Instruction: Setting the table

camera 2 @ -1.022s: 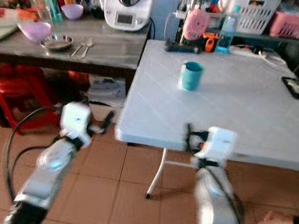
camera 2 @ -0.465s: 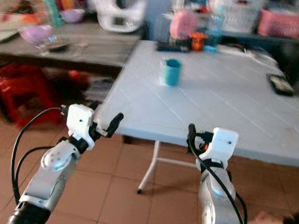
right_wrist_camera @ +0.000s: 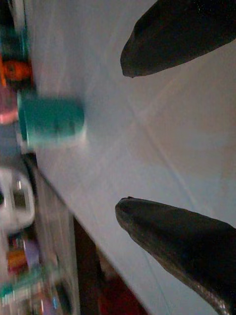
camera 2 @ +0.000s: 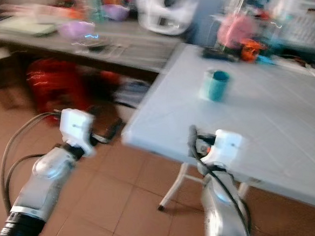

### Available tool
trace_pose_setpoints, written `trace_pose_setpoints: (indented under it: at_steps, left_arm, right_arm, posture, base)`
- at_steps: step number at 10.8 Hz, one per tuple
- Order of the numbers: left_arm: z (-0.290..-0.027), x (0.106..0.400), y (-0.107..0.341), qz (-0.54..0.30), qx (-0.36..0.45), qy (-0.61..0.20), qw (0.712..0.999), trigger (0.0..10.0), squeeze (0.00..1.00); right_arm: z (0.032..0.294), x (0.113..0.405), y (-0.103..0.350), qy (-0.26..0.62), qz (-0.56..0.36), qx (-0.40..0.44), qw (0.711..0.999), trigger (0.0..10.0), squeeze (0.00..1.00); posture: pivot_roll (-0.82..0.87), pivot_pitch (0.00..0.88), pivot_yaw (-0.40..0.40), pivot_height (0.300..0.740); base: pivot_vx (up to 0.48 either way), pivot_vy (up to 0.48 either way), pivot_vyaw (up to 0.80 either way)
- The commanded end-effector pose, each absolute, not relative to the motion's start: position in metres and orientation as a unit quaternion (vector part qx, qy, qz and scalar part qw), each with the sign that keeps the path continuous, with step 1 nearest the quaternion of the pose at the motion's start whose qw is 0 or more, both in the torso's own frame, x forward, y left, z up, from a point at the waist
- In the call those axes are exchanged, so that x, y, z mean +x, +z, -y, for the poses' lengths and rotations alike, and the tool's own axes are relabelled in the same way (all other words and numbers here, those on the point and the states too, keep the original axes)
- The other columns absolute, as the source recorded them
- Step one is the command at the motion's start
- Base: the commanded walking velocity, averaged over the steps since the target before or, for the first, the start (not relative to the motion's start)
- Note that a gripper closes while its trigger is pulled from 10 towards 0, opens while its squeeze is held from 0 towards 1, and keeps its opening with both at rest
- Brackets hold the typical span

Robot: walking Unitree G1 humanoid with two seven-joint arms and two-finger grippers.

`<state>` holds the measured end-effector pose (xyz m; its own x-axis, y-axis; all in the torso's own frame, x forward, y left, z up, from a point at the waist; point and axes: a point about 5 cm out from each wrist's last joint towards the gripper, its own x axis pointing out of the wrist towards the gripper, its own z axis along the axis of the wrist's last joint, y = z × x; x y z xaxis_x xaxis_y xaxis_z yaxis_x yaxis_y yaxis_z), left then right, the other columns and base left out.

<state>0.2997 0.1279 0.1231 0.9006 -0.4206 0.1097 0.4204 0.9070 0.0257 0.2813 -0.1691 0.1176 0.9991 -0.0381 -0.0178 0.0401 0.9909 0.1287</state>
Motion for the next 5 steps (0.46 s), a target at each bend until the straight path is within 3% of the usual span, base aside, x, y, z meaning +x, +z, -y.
trace_pose_setpoints:
  at_steps: [1, 5]
  left_arm:
    - [-0.1158, 0.2996, 0.1283, 0.065, -0.004, -0.237, 0.969, 10.0, 0.0]
    - [-0.1141, 0.2987, 0.1285, 0.066, -0.007, -0.242, 0.968, 10.0, 0.0]
  right_arm:
    - [0.1803, 0.2801, 0.1197, -0.038, -0.002, 0.06, 0.997, 10.0, 0.0]
    - [0.1797, 0.2807, 0.1192, -0.034, -0.004, 0.063, 0.997, 10.0, 0.0]
  posture:
    - [-0.01, 0.0, 0.025, 0.74]
    - [-0.01, 0.0, 0.019, 0.74]
  base:
    - [0.48, 0.0, 0.0]
    - [0.48, 0.0, 0.0]
